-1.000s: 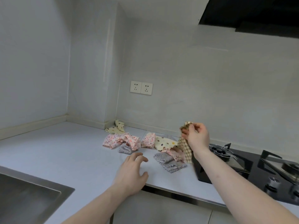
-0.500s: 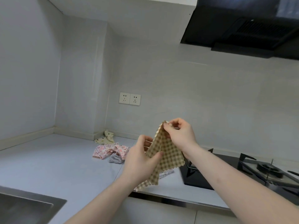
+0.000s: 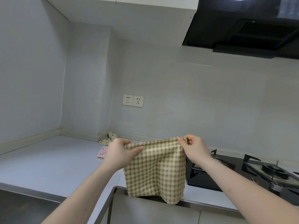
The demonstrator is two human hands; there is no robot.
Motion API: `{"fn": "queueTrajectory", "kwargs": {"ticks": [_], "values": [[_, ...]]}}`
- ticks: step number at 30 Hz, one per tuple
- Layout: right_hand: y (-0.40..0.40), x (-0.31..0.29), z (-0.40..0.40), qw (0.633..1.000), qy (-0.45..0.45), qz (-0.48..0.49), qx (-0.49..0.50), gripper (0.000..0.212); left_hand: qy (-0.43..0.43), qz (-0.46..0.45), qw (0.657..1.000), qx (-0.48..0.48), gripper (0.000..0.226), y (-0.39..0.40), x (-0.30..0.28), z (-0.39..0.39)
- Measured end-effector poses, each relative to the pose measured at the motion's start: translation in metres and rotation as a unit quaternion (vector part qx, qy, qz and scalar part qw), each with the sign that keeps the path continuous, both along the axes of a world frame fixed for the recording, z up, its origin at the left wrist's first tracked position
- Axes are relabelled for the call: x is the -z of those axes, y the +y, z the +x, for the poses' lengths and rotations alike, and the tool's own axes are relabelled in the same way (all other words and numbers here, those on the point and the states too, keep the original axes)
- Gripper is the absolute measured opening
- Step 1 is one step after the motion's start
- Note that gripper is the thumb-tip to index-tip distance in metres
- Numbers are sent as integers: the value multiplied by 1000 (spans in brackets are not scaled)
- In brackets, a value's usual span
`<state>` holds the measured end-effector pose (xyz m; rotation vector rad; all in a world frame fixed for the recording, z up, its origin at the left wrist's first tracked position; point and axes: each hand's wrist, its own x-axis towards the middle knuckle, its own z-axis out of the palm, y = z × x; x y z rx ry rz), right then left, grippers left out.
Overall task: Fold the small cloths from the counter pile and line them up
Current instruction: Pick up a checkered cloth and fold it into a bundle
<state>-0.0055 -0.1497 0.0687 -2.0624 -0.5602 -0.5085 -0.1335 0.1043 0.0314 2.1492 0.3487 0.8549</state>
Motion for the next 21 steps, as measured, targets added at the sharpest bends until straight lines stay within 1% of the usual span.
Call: {"fn": "queueTrajectory", "kwargs": {"ticks": [2, 4, 6, 7, 9, 10, 12, 15, 16, 18, 19, 21], "values": [[0, 4, 7, 1000, 20, -5, 7, 39, 24, -21, 999, 19, 57, 7, -2, -1], [2, 6, 13, 999, 46, -13, 9, 35, 46, -43, 997, 39, 55, 10, -2, -2], [7, 7, 16, 998, 59, -10, 0, 30, 35, -63, 997, 41, 50, 12, -1, -1], [10, 7, 18, 998, 67, 9, -9, 28, 16, -82, 996, 42, 46, 11, -1, 0], [18, 5, 23, 993, 78, 75, -41, 23, -49, -131, 988, 66, 31, 8, -3, 2], [21, 4, 27, 990, 73, 105, -51, 21, -82, -141, 984, 74, 25, 7, -4, 4], [24, -2, 33, 988, 46, 137, -61, 18, -127, -117, 983, 66, 19, 5, -9, 5], [21, -8, 34, 986, 5, 150, -69, 17, -175, -82, 979, 65, 15, 3, -15, 7], [17, -6, 33, 986, -5, 148, -72, 17, -174, -73, 980, 67, 14, 2, -17, 6], [8, 1, 25, 989, -18, 126, -71, 19, -139, -61, 985, 83, 16, 2, -17, 5], [1, 8, 22, 992, -20, 103, -67, 20, -113, -62, 987, 101, 20, 3, -17, 5], [-13, 24, 14, 996, -22, 54, -64, 22, -28, -48, 988, 147, 30, 8, -13, 3]]}}
